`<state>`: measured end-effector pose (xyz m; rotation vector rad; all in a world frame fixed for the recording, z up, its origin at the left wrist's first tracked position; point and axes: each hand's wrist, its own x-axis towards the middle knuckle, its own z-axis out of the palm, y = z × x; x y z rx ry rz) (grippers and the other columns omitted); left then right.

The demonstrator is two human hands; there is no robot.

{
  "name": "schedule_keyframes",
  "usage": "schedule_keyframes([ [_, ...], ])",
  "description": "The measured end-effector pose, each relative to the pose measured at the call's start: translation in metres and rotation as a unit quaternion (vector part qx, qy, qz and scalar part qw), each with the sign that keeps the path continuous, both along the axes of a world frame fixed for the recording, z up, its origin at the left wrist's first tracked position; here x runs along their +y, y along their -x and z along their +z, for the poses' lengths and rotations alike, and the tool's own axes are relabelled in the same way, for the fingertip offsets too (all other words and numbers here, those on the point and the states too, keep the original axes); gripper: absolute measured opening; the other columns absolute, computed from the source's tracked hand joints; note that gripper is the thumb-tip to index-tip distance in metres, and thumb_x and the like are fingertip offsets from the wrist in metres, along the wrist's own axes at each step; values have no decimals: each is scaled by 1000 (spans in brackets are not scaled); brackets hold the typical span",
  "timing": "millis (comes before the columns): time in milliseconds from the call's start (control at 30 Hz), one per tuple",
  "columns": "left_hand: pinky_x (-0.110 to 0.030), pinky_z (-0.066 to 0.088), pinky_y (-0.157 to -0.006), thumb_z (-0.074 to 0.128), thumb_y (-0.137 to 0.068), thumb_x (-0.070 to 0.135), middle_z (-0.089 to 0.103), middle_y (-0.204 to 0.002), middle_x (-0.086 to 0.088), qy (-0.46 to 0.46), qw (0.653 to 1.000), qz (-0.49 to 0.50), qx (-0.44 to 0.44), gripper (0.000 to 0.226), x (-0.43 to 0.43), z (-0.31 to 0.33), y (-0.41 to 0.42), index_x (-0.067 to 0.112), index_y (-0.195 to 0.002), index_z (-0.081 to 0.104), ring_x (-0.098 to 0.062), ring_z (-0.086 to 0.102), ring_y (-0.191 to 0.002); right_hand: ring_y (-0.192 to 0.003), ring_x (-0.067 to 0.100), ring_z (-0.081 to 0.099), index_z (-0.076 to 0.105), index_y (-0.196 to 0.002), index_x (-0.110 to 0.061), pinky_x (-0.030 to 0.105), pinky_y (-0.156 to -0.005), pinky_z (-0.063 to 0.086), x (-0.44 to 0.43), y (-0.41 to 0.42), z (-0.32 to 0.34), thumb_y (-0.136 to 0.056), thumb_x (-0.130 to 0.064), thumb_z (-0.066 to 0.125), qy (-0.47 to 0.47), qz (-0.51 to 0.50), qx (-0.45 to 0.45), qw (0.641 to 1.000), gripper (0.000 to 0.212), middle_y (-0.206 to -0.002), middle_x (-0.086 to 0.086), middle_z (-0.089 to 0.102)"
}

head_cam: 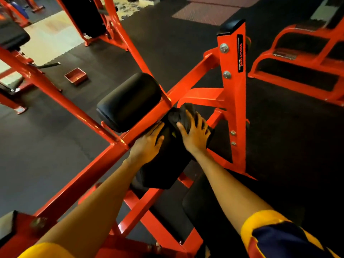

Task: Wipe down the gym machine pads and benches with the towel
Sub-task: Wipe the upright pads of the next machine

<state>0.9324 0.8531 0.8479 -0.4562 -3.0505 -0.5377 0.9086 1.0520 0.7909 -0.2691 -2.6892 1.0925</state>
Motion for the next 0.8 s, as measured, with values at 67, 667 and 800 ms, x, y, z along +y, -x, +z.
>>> schedule_keyframes([
  [67, -46, 48, -109, 47, -106, 38, 44, -159, 0, -11, 999, 19, 30, 52, -5, -2, -12, 24, -156, 40, -24, 47, -142, -154, 34, 22, 38, -157, -39, 61, -121, 20, -5, 12, 12, -98, -70, 44, 60, -1, -31, 998, 67, -167, 2, 29],
  [667, -39, 16, -128, 51, -104, 39, 25, -167, -2, -349, 895, 261, 93, 62, 14, -47, -97, 14, -157, 33, -15, 12, -157, -155, 37, 14, 64, -135, -24, 76, -117, 12, -49, 7, 62, -98, -57, 53, -117, 138, -26, 983, 51, -160, 5, 35],
  [800, -44, 15, -128, 49, -106, 14, 15, -170, -2, -376, 878, 269, 123, 61, 17, -57, -102, 11, -161, 22, -13, 7, -158, -152, 36, 22, 69, -123, -31, 79, -115, 9, -86, -41, 60, -91, -65, 46, -159, 234, 42, 958, 52, -150, -3, 46],
])
